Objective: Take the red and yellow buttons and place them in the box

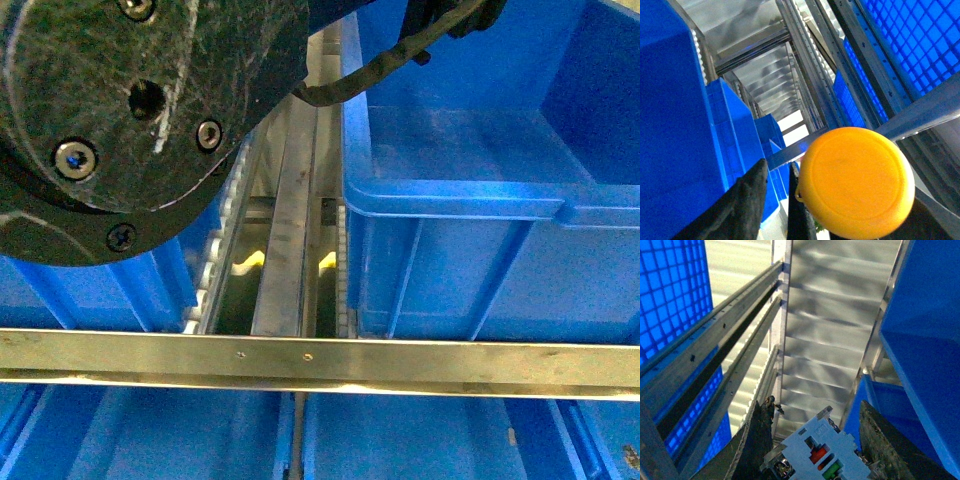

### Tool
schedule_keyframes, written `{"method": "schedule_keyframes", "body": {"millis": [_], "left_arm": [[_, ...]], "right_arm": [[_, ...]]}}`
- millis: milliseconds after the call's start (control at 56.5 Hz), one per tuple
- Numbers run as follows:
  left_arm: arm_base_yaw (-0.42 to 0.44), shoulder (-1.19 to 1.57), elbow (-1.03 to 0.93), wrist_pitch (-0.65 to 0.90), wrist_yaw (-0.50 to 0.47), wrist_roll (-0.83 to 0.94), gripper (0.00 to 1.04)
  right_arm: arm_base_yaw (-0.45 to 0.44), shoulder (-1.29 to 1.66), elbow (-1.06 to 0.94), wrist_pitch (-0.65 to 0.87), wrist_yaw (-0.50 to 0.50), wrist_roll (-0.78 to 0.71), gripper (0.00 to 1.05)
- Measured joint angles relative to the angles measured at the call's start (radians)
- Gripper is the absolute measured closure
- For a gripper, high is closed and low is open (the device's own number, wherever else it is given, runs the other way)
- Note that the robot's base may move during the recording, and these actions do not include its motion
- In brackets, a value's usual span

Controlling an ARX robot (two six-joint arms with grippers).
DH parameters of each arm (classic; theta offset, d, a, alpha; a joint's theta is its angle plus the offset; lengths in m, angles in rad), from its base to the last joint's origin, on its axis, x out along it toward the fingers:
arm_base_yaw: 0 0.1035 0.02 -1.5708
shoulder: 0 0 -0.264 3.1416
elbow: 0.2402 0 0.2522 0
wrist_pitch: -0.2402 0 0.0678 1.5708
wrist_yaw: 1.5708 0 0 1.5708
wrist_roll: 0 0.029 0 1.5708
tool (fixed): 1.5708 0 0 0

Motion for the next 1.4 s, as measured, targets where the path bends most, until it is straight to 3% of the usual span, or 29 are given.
{"method": "schedule_keyframes", "body": {"millis": [195,744,921,1169,1399], "left_arm": [[-0.008,-0.002,-0.004,-0.019,0.007,0.037,0.07],[-0.04,-0.078,-0.011,-0.043,0.058,0.14,0.08],[-0.014,-0.192,-0.105,-0.103,0.057,0.211,0.08],[0.094,-0.48,-0.311,-0.203,0.089,0.313,0.08],[0.366,-0.773,-0.472,-0.314,0.134,0.349,0.08]], "right_arm": [[-0.008,-0.015,-0.006,0.001,0.011,-0.002,0.63],[-0.014,-0.017,-0.023,0.001,0.026,-0.013,0.63],[-0.027,-0.012,-0.023,0.001,0.014,-0.048,0.63],[-0.062,-0.007,-0.021,-0.026,0.027,-0.158,0.63],[-0.063,-0.029,-0.026,-0.055,0.051,-0.228,0.63]]}}
